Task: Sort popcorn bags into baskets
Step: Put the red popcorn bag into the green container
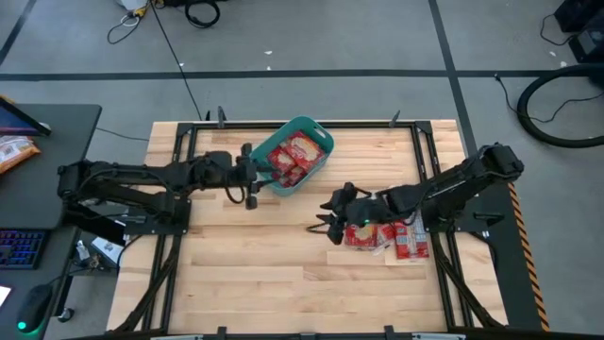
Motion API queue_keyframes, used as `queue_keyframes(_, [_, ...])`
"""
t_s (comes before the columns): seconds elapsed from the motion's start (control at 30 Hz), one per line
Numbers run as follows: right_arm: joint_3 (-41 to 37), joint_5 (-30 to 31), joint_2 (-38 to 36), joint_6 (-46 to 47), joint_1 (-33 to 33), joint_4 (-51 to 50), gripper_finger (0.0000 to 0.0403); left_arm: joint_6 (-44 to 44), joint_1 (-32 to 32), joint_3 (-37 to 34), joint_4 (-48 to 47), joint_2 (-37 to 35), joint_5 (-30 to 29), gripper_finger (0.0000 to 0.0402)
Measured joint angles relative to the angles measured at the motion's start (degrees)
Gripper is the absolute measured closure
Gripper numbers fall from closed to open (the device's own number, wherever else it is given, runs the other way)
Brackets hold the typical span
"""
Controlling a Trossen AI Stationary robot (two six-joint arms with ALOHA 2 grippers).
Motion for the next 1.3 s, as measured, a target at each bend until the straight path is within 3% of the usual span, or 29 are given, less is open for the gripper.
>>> queue_keyframes(0.1, [4.19, -2.80, 1.40, 3.44, 0.00, -12.82, 0.0245, -2.44, -2.09, -0.02, -3.08, -0.21, -0.59, 0.0280])
queue_keyframes(0.23, [5.57, -6.78, 1.03, 9.23, -0.85, -25.23, 0.0245, -2.81, -4.82, -0.21, -6.34, -0.22, 3.56, 0.0280])
queue_keyframes(0.43, [4.52, -12.41, -3.92, 16.41, -7.07, -43.39, 0.0240, -2.31, -8.79, -4.08, 0.39, -0.22, 6.92, 0.0280])
queue_keyframes(0.7, [-2.11, -22.56, -8.96, 15.52, -18.70, -43.96, 0.0210, -1.86, -9.78, -7.96, 6.71, -0.61, 7.67, 0.0280])
queue_keyframes(1.0, [-7.31, -36.19, -9.29, 7.80, -31.73, -44.35, 0.0132, -2.48, -9.84, -7.96, 5.46, -0.59, 7.71, 0.0280])
queue_keyframes(1.3, [-11.28, -41.85, -8.85, 1.86, -39.20, -42.12, 0.0114, -4.42, -9.91, -7.96, 1.87, -0.05, 7.73, 0.0280])
